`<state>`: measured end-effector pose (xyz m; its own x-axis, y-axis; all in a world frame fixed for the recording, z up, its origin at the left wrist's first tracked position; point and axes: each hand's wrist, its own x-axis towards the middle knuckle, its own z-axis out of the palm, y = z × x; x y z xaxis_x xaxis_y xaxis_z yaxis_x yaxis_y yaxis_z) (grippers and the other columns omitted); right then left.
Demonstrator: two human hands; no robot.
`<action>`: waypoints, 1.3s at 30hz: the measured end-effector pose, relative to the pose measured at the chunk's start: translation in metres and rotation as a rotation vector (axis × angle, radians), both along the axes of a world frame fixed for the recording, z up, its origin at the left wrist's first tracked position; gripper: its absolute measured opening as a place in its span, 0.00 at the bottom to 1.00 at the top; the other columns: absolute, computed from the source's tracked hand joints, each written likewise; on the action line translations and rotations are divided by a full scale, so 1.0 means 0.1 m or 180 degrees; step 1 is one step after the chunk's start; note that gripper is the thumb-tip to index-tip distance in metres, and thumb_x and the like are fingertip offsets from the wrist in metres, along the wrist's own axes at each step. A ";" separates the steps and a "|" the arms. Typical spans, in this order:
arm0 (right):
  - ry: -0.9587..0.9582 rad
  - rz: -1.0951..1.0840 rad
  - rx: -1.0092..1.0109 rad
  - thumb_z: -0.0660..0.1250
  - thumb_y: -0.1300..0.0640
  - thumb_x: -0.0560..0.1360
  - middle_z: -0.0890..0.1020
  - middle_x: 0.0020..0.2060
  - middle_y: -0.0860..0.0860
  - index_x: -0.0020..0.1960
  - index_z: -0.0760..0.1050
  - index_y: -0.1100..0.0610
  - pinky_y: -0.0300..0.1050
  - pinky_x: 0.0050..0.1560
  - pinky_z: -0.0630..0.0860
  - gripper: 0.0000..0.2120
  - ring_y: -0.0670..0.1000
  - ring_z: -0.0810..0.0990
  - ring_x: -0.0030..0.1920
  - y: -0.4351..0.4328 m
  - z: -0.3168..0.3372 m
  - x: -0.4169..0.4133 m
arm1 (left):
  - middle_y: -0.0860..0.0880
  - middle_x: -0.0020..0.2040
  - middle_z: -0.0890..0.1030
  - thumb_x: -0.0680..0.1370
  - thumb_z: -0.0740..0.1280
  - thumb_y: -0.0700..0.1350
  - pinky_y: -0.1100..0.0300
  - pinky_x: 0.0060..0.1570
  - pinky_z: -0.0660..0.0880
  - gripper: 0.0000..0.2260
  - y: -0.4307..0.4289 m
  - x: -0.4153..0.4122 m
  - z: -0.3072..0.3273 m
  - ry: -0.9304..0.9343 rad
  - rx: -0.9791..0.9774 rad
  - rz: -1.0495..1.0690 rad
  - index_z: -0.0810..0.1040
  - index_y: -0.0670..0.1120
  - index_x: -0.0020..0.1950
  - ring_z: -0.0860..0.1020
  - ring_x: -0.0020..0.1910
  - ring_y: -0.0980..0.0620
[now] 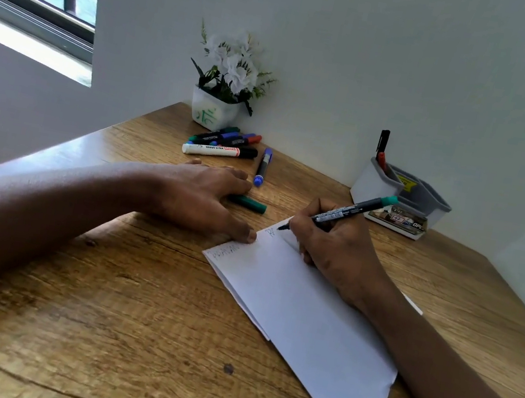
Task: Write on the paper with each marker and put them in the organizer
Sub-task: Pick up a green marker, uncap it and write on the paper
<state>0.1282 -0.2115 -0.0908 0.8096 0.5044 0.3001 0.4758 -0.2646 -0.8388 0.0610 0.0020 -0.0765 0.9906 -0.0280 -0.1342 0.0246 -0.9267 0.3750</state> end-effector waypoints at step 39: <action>-0.0341 -0.0024 -0.0258 0.72 0.64 0.74 0.77 0.25 0.48 0.36 0.76 0.58 0.39 0.29 0.71 0.09 0.45 0.73 0.25 -0.01 -0.02 0.08 | 0.58 0.83 0.52 0.76 0.65 0.67 0.52 0.78 0.57 0.40 -0.01 0.00 0.01 0.0005 -0.0055 0.0005 0.54 0.55 0.83 0.56 0.81 0.52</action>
<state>0.1363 -0.2126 -0.0932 0.7790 0.5246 0.3435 0.5593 -0.3334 -0.7590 0.0611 0.0008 -0.0752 0.9904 -0.0287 -0.1353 0.0267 -0.9201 0.3908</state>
